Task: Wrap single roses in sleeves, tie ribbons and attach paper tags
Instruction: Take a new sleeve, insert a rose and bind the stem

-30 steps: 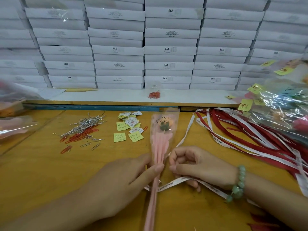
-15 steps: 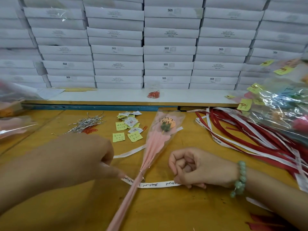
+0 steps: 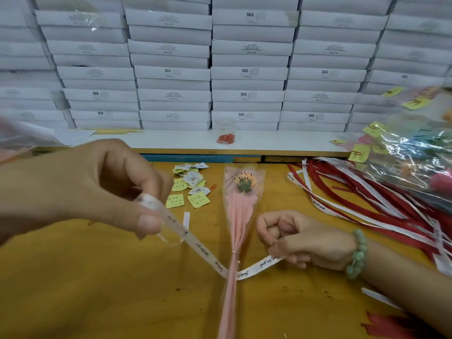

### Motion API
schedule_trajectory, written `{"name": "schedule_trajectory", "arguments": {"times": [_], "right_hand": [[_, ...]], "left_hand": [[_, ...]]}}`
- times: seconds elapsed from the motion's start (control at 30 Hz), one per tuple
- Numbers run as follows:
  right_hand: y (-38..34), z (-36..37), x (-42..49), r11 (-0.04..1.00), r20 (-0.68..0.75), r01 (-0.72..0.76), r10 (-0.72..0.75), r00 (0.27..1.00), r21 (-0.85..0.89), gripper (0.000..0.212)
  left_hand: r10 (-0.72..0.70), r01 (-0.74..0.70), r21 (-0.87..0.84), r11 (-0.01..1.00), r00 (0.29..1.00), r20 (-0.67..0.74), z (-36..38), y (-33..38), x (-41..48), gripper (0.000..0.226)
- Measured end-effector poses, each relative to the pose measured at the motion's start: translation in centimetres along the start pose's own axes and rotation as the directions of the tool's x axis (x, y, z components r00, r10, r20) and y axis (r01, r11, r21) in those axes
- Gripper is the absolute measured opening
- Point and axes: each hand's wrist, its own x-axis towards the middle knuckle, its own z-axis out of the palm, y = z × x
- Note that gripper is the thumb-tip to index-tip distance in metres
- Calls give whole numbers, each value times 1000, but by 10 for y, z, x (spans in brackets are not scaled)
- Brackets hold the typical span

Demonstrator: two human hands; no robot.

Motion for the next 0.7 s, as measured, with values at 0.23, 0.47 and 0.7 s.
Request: {"name": "schedule_trajectory", "arguments": {"times": [0.23,0.47,0.7], "right_hand": [[6,-6,3,945,6,75,-81,997,319,11],[2,-9,3,876,-4,174,-193,981,451,19],[-21,1,-1,761,181,137,-319,930,635,9]], "left_hand": [[22,-78,-495,866,993,-118,47,-22,24,22],[14,-9,-848,530,1000,-2,69,-40,36,52],[-16,-16,-814,581,999,-31,78,-37,39,55]]}}
